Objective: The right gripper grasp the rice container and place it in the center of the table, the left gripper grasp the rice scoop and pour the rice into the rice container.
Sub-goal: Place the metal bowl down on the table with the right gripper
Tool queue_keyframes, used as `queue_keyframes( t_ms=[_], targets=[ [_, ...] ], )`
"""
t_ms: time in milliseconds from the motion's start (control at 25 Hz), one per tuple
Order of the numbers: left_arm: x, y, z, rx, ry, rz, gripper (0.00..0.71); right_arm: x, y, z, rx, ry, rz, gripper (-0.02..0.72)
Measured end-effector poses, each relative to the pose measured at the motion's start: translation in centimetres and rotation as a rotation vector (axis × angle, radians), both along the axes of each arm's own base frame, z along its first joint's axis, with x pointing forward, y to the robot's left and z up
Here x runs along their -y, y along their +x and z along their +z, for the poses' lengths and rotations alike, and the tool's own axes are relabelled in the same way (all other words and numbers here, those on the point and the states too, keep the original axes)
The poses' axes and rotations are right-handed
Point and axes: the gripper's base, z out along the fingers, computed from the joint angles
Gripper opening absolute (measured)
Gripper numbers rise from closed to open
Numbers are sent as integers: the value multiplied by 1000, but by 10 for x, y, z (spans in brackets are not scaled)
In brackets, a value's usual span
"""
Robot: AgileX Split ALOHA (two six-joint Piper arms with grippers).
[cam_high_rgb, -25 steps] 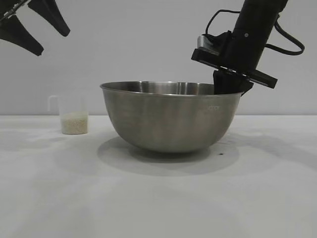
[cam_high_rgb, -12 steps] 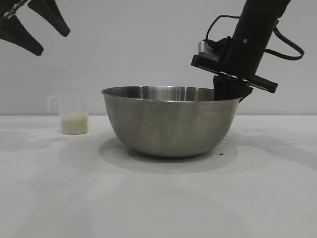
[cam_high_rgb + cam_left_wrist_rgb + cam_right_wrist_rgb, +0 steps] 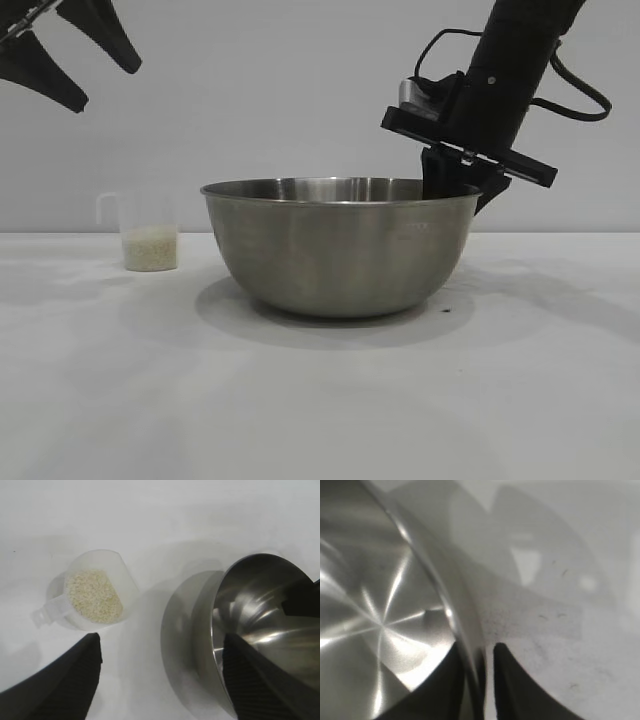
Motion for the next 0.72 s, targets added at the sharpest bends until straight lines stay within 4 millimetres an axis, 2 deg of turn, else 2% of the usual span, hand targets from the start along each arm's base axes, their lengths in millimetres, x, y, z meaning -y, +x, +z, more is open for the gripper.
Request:
queue_keyframes(
  t_ms=[160,400,440,720],
  targets=[
    [0,0,0,0,0,0,451,0,0,0,-2,0,-4,377],
    [0,0,0,1,1,-1,451,2,-2,13,21,-11,2,377],
    [0,0,0,1,1,-1,451,3,-3,16,23,-17,7,417],
    [0,0,0,1,1,-1,451,7,-7,39,69,-49,8,403]
  ],
)
